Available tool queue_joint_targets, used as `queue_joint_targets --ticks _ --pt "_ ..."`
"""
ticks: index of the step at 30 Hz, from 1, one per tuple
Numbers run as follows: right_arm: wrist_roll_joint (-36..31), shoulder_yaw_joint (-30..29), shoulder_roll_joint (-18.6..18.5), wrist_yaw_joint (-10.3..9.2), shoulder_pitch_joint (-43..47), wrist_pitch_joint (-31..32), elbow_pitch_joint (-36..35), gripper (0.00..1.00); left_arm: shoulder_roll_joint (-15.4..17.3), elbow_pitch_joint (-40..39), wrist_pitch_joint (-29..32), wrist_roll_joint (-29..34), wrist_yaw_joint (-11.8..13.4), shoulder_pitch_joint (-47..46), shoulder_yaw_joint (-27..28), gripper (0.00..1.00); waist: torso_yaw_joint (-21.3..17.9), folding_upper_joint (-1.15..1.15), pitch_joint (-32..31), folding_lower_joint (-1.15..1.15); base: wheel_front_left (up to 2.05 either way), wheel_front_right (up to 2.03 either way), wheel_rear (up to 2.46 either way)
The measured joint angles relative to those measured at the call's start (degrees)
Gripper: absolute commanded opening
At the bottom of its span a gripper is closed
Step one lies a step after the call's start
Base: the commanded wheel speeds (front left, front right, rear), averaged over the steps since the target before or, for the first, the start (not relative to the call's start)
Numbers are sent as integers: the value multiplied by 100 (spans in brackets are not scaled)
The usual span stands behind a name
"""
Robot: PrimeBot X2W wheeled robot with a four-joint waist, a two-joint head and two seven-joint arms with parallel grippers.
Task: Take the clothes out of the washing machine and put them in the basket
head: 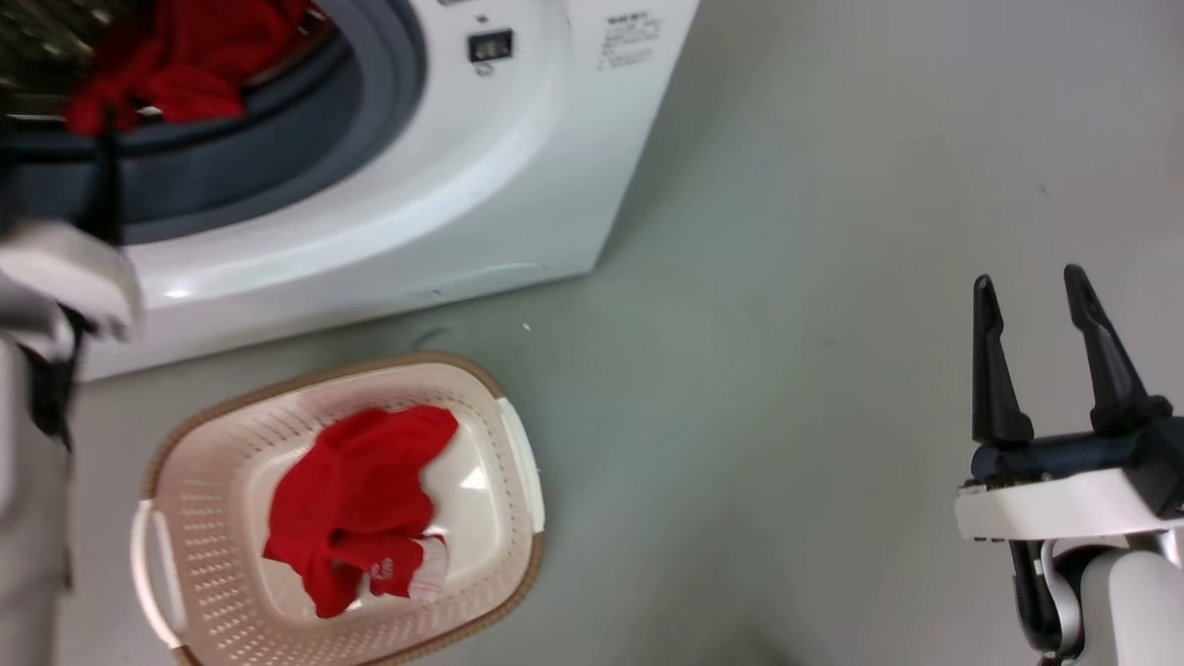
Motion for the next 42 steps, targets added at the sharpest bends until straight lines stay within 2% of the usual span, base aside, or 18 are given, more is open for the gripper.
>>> queue_joint_targets --ticks 4,9,15,16,20,24,30,31,33,36,42 --pt "155 -4 -1 1 -123 0 -19 100 499 278 415 -113 -26 -1064 -261 100 -220 0 455 0 0 0 0" --pt "293 189 -4 1 -299 1 -88 100 1143 890 1384 -383 -41 -2388 -1185 100 -467 0 1024 1 0 0 0" --pt "545 364 -4 1 -438 0 -213 100 1724 1347 2499 -1074 -41 -3932 -2134 100 -800 0 1610 1 0 0 0" --pt "692 455 -2 1 -442 0 -213 100 1837 1534 2784 -1613 -41 -4546 -2324 100 -973 0 1857 0 0 0 0" --pt "717 557 -3 1 -439 0 -227 100 1885 1869 3226 -1778 -42 -5035 -2728 100 -1106 0 2163 1 0 0 0" --pt "746 616 -2 1 -424 0 -266 100 1909 2247 3516 -1920 -41 -5431 -2899 100 -1151 0 2356 0 0 0 0" --pt "788 621 -3 1 -419 0 -293 100 1887 2447 3876 -2377 -34 -5561 -3379 100 -1134 0 2472 0 0 0 0" --pt "791 626 -2 1 -420 0 -296 100 1900 2447 3883 -2444 -34 -5586 -3454 82 -1129 0 2488 0 0 0 0" --pt "793 625 -2 1 -421 0 -298 100 1908 2474 3958 -2635 -33 -5649 -3572 0 -1117 0 2509 0 0 0 0" --pt "802 620 -2 1 -427 0 -304 100 1959 2450 3962 -2837 -33 -5710 -3771 0 -1099 0 2529 -1 0 0 0" --pt "781 661 -2 1 -569 0 -297 100 2068 2553 3468 -2977 -34 -5781 -4020 0 -1091 0 2482 -1 0 0 0"
